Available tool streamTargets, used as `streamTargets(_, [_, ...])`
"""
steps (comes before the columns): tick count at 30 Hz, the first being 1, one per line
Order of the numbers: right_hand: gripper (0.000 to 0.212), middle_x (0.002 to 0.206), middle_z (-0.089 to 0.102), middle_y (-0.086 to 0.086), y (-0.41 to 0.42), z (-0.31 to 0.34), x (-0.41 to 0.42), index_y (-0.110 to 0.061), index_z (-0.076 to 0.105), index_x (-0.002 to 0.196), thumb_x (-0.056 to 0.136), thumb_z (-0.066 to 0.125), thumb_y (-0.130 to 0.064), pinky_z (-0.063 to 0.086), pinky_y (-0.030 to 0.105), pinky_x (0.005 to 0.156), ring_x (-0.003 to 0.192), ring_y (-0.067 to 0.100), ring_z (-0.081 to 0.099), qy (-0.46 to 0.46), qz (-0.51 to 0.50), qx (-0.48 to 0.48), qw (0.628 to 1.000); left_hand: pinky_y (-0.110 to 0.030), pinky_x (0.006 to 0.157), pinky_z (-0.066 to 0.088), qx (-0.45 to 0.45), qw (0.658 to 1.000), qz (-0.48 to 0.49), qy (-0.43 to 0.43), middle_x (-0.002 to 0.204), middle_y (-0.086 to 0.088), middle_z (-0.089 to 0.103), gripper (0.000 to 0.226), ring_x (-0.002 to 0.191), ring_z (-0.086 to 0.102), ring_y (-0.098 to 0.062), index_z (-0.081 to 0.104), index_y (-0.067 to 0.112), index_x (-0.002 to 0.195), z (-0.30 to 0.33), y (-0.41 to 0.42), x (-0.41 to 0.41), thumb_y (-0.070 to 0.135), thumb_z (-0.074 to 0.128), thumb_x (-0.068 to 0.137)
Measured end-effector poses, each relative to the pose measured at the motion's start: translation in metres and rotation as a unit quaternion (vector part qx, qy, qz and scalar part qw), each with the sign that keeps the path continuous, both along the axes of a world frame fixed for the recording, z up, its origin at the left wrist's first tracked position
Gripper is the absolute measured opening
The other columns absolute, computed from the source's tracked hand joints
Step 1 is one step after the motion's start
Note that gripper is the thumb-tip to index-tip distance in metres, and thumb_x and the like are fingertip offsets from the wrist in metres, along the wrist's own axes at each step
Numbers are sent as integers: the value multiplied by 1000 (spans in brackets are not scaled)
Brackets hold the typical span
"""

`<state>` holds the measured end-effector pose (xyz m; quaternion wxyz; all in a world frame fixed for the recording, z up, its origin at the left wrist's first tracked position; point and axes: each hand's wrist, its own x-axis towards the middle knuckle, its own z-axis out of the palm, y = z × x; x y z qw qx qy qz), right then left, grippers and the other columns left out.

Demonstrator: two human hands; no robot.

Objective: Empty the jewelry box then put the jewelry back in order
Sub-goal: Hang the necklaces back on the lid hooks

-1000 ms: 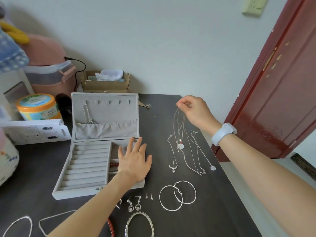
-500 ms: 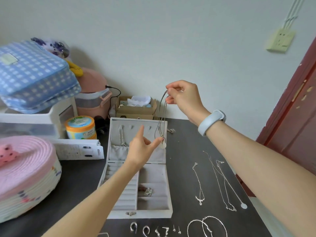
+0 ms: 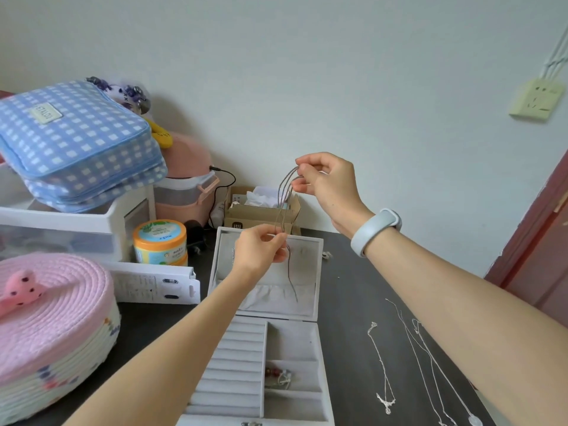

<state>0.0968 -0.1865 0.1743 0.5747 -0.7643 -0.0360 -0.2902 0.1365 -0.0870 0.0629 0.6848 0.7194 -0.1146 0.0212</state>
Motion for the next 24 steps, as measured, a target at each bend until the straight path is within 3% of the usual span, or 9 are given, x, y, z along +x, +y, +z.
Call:
streamTargets(3, [18,71,57,-1,-7,-6,2,-11,61,83,88,49,1,56,27,71,54,10,59,7,-8,9,1000,-32,69,57,-6,1000,13,-17,67,-6,66,9,62,63,-19,66,4,90,-7,2,8,9,60,87])
streamTargets(7, [15,73,57,1,-16,-22,1,-7,61,88,88,49,2,55,20,64,53,9,58,31,-19,23,999,-30,78,53,75,993,56,-78,67,3,66,7,69,63,-14,65,16,85,-22,6,12,13,59,88])
streamTargets(11, [14,72,56,1,-24,-41,-2,-5,60,88,89,48,3,54,17,61,56,12,58,57,-23,22,998,-24,76,49,158,974,83,-143,81,-9,71,13,78,65,-19,69,8,94,-41,6,10,13,58,88])
streamTargets(14, [18,71,56,1,-32,-56,-3,-10,60,82,89,48,2,54,15,60,56,10,58,81,-27,15,996,-34,76,52,243,953,73,-167,85,-12,71,16,84,64,-30,68,10,99,-58,4,4,16,56,89])
streamTargets(16, [19,72,56,0,-36,-65,-3,-11,60,81,89,49,1,54,15,61,57,9,59,102,-27,8,994,-38,76,51,318,929,65,-178,90,-12,71,21,88,62,-35,63,14,107,-66,3,-1,20,52,91])
streamTargets(20, [16,73,56,1,-39,-74,-2,-8,60,87,90,48,1,55,16,64,60,11,59,122,-25,-3,992,-32,85,33,424,862,91,-262,91,-1,71,30,88,63,-25,48,14,121,-83,8,-9,20,47,91])
streamTargets(24, [15,73,57,-1,-37,-66,4,-9,60,88,90,49,-1,55,23,71,60,12,60,107,-37,-9,993,-34,75,27,448,807,162,-349,56,1,66,20,55,61,-23,63,10,83,-96,17,-15,18,75,69])
